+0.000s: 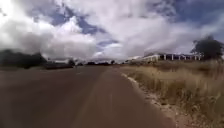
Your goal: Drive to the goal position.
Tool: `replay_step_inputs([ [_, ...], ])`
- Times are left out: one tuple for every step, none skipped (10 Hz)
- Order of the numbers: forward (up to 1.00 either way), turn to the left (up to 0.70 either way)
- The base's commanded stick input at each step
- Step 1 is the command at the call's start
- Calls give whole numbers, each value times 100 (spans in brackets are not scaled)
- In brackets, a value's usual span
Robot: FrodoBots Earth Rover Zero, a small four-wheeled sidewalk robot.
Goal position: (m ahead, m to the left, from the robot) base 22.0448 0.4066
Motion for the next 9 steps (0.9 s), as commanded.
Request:
replay_step_inputs([
  [70, 0],
  [70, 0],
  [70, 0],
  [70, 0],
  [70, 0],
  [70, 0],
  [70, 0],
  [70, 0],
  [70, 0],
])
